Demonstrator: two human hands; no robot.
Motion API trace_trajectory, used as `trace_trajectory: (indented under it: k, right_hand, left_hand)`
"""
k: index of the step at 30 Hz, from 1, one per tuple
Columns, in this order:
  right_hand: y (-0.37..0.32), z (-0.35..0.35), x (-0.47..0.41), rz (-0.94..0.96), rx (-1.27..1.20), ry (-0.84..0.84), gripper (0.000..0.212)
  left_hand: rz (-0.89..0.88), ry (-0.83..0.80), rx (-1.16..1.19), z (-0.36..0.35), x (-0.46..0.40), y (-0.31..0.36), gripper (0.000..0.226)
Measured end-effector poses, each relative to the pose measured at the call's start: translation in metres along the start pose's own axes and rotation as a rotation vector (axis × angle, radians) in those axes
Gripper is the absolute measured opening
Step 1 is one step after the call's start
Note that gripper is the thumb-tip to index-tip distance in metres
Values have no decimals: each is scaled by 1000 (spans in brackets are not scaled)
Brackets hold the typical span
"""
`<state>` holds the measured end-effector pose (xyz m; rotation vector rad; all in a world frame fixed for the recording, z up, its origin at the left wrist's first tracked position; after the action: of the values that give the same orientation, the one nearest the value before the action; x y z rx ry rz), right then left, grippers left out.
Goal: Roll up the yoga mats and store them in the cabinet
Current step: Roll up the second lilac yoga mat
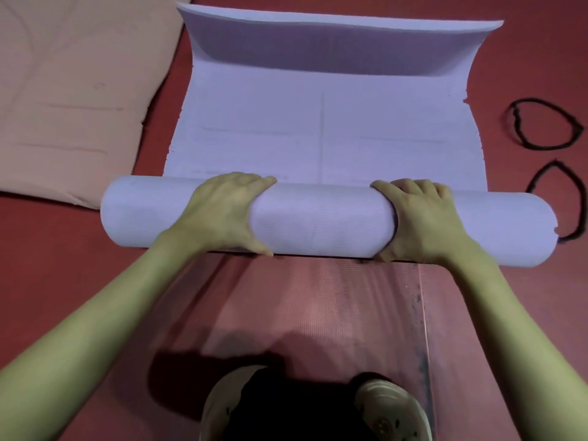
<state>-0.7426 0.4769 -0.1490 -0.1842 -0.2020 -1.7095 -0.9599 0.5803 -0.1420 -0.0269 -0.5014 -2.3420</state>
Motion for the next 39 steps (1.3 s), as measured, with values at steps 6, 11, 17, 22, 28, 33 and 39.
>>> trace_trajectory:
  k: [6,11,17,22,28,33,39]
  right_hand:
    - [5,2,-29,7,-34,-215,115]
    - [9,4,-30,42,-142,-163,123]
    - [5,14,-21,10,-269,116,100]
    - [7,22,-37,-103,-75,409,67]
    - [17,28,-64,-153,-9,367,70]
    - [17,25,-58,-114,-58,421,65]
    - [18,15,-37,-74,-109,422,61]
  left_hand:
    - [19,118,-9,-7,10,5,99]
    - [38,225,-68,-4,-3,1,69]
    - [126,154,-83,3,-40,-15,79]
    - [134,104,-111,3,-49,-16,71]
    - [57,251,-167,0,-25,2,66]
    - [54,259,-207,5,-44,-8,59]
    - [75,191,-174,19,-76,-16,68]
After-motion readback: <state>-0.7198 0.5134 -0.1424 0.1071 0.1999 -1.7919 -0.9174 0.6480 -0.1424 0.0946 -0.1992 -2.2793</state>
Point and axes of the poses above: each hand's wrist, its own x-axis away from the middle knuckle, its own z-axis out of the back of the hand, y = z × x, the point moved 10 cm from there along -x, towards the middle knuckle, and after that the axes turned 8 degrees about x, right-handed, at the moved point
